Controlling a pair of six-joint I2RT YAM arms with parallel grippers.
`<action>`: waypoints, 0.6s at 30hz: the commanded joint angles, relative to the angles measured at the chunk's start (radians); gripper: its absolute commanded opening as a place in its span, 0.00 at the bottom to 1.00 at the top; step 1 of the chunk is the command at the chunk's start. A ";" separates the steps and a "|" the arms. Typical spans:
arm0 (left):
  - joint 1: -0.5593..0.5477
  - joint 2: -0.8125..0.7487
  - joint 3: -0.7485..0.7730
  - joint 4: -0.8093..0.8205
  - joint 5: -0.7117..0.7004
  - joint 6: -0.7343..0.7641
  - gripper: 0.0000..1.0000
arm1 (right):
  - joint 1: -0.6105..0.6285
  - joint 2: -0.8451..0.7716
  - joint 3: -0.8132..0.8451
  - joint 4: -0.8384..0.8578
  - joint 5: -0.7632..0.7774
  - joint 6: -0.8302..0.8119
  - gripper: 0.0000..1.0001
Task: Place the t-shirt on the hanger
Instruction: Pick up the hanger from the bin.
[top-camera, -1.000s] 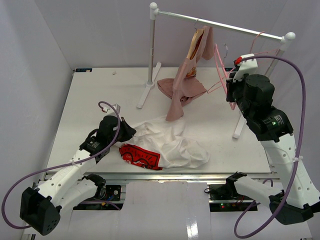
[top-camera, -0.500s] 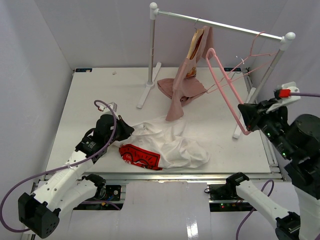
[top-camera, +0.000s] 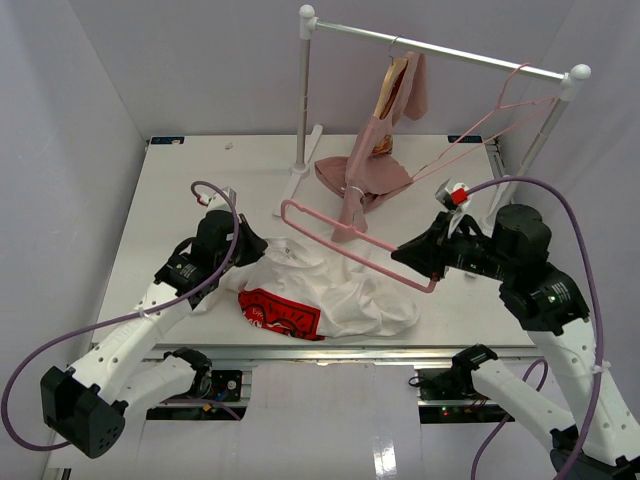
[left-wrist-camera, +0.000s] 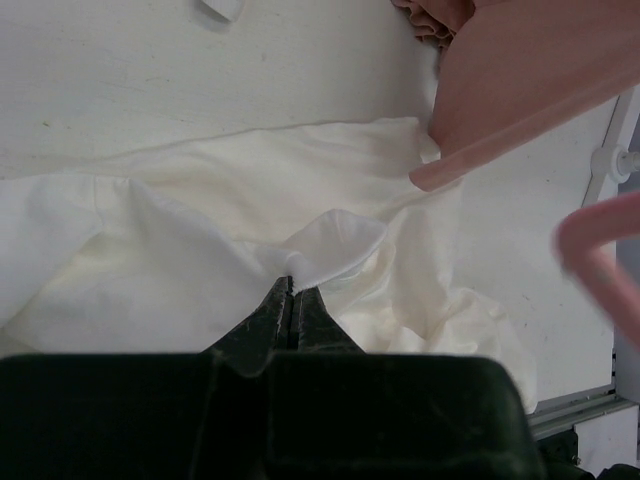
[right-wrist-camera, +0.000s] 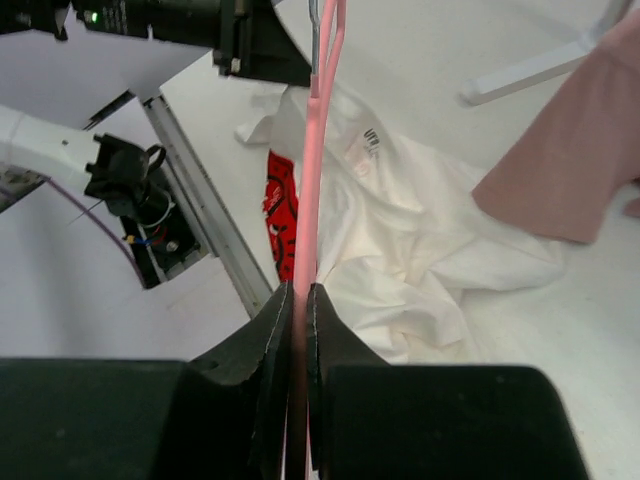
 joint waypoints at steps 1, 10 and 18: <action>0.024 0.032 0.108 -0.021 -0.032 0.043 0.00 | -0.001 -0.051 -0.071 0.159 -0.206 -0.026 0.08; 0.028 0.023 0.209 -0.073 -0.037 0.068 0.00 | -0.001 -0.163 -0.284 0.202 -0.204 -0.073 0.08; 0.028 -0.022 0.179 -0.075 -0.001 0.075 0.00 | 0.000 -0.133 -0.278 0.246 -0.117 -0.082 0.08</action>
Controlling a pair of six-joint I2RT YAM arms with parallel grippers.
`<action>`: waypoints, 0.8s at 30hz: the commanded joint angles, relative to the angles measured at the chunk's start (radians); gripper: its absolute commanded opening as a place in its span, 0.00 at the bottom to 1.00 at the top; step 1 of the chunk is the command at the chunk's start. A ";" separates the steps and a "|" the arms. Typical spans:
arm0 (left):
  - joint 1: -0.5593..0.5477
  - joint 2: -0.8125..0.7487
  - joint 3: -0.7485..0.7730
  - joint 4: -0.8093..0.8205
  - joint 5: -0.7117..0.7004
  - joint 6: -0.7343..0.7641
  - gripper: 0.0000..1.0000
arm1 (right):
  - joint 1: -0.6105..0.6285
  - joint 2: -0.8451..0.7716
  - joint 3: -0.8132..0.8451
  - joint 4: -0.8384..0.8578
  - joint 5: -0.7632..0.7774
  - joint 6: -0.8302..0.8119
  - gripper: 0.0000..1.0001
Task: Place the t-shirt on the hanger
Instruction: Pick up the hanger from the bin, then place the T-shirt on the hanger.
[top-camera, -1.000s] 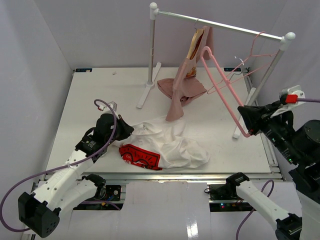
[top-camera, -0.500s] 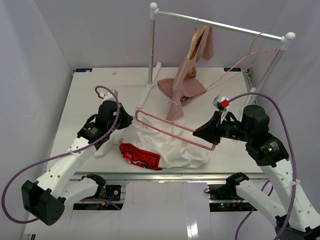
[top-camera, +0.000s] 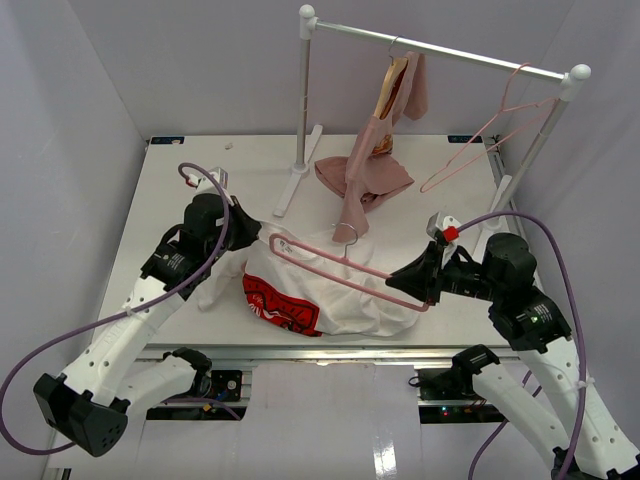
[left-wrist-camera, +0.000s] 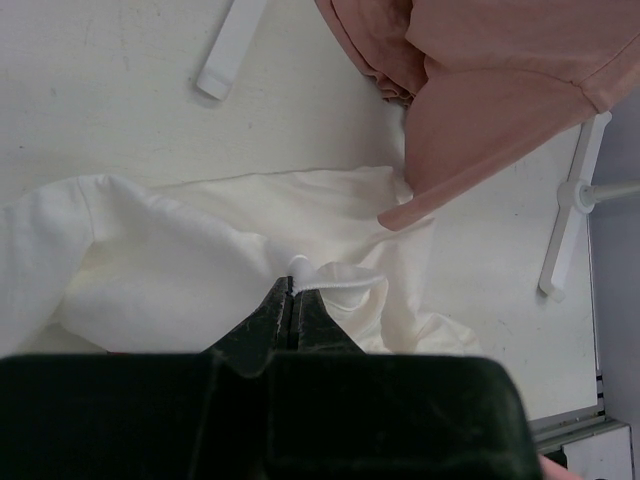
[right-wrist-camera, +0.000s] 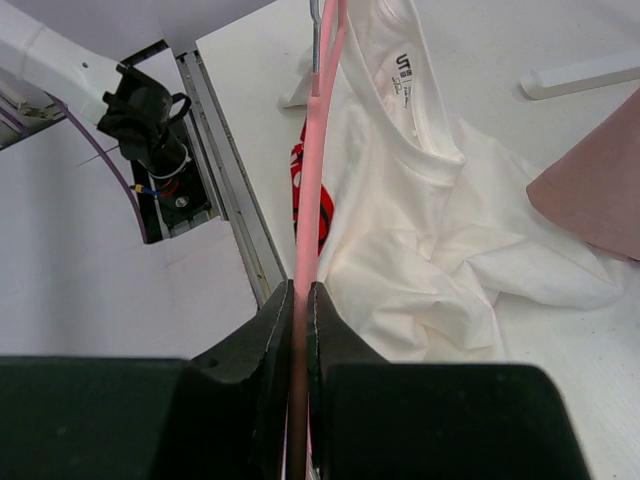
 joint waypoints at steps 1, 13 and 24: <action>0.005 -0.043 0.006 0.000 0.028 0.021 0.00 | 0.000 0.025 0.010 0.114 0.031 -0.016 0.08; 0.006 -0.074 0.003 0.019 0.114 0.047 0.00 | -0.001 0.078 -0.023 0.191 -0.020 -0.072 0.08; 0.006 -0.056 0.044 0.038 0.223 0.074 0.00 | 0.030 0.170 -0.044 0.223 -0.064 -0.049 0.08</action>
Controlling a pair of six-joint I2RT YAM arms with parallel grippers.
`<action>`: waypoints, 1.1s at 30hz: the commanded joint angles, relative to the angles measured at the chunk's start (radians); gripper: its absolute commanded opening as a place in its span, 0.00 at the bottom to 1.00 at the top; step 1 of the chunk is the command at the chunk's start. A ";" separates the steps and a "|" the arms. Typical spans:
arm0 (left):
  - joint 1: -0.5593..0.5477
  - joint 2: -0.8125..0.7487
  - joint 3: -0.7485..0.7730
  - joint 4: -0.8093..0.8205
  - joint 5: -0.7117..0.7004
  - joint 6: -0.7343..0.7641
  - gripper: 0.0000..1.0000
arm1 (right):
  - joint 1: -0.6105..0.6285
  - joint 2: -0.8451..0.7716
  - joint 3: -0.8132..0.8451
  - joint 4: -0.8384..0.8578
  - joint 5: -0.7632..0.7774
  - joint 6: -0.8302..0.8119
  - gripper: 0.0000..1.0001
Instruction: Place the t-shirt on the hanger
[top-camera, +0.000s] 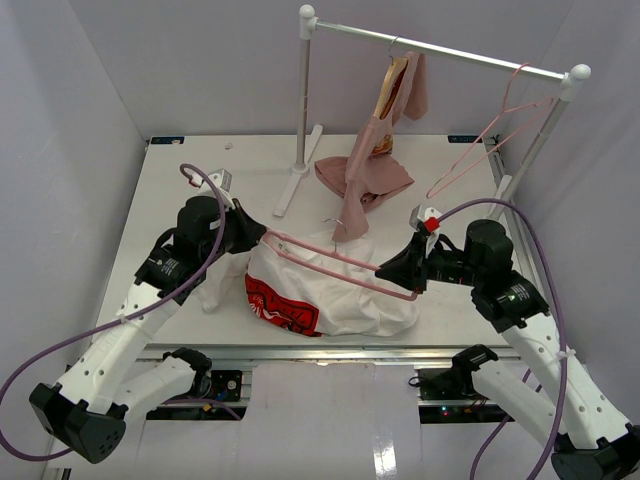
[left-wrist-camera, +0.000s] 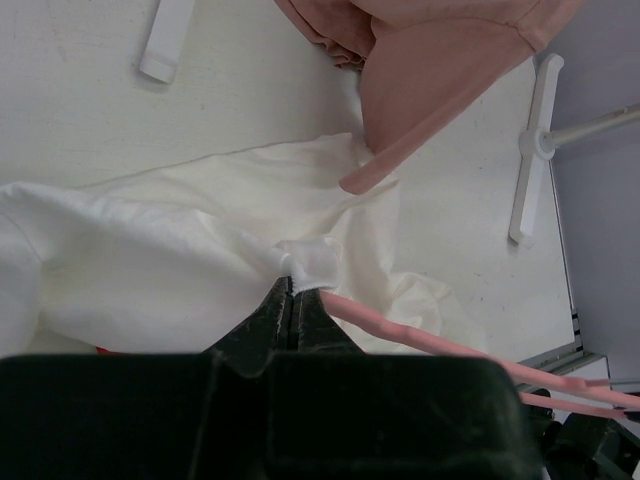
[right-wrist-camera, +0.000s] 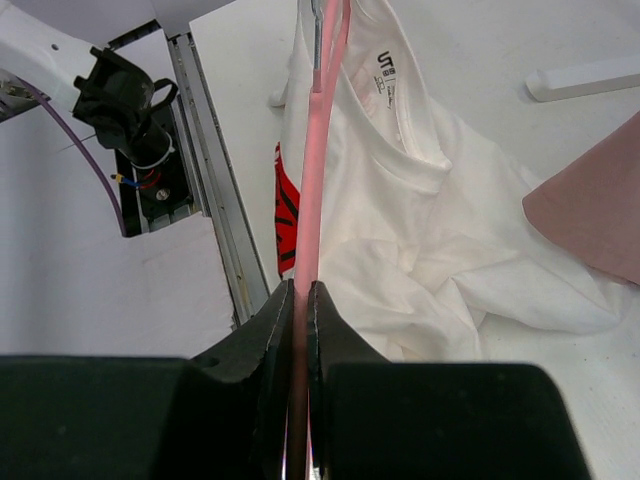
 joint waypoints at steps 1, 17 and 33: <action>0.003 -0.016 0.051 0.044 0.086 0.028 0.00 | 0.023 0.038 -0.002 0.084 -0.031 0.014 0.08; 0.001 -0.028 0.066 0.119 0.339 0.085 0.00 | 0.197 0.215 -0.003 0.356 0.223 0.136 0.08; 0.001 -0.111 0.022 0.205 0.614 -0.010 0.00 | 0.350 0.373 -0.062 0.839 0.476 0.208 0.08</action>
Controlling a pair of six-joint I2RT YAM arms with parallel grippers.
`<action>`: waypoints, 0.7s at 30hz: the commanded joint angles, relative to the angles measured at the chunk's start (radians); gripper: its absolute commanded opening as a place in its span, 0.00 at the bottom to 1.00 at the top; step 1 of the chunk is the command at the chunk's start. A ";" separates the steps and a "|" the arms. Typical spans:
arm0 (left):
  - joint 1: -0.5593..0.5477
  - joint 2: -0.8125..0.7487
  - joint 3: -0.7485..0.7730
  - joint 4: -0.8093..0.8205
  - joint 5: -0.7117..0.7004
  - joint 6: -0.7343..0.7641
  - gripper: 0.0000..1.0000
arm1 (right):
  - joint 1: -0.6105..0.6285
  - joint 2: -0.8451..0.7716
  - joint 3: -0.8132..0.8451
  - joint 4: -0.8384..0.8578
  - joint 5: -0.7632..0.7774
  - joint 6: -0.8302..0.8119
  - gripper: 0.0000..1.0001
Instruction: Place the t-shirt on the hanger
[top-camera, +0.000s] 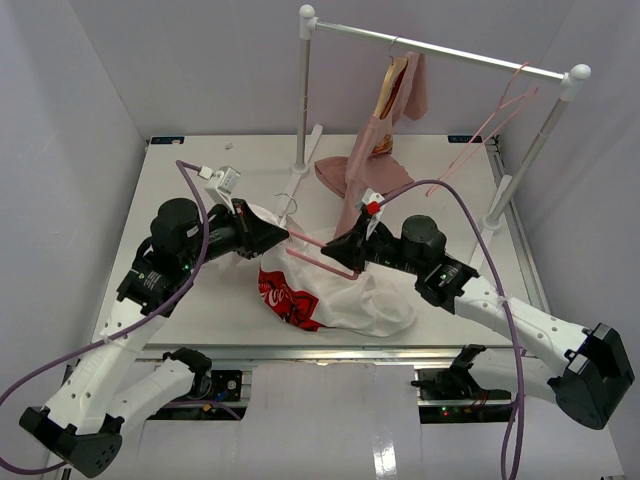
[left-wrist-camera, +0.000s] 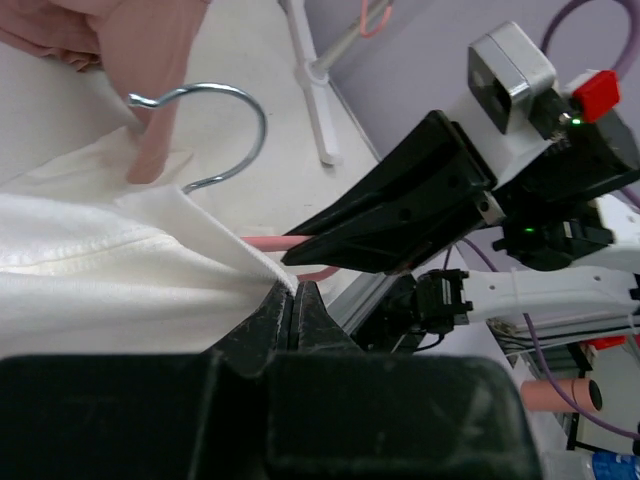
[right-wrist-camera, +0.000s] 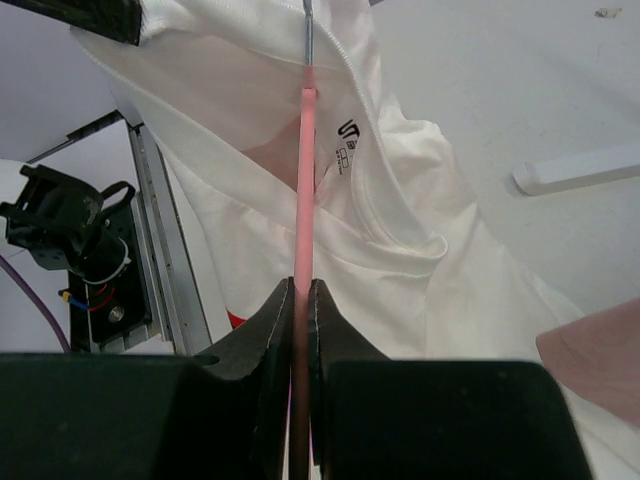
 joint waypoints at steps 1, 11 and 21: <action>-0.002 -0.027 -0.021 0.093 0.214 -0.037 0.00 | 0.025 0.019 -0.039 0.278 0.046 0.034 0.08; -0.002 -0.027 0.295 -0.324 0.109 0.201 0.77 | 0.037 -0.206 -0.296 0.505 -0.046 0.051 0.08; -0.029 0.114 0.550 -0.532 -0.059 0.551 0.69 | 0.037 -0.419 -0.462 0.641 -0.200 0.138 0.08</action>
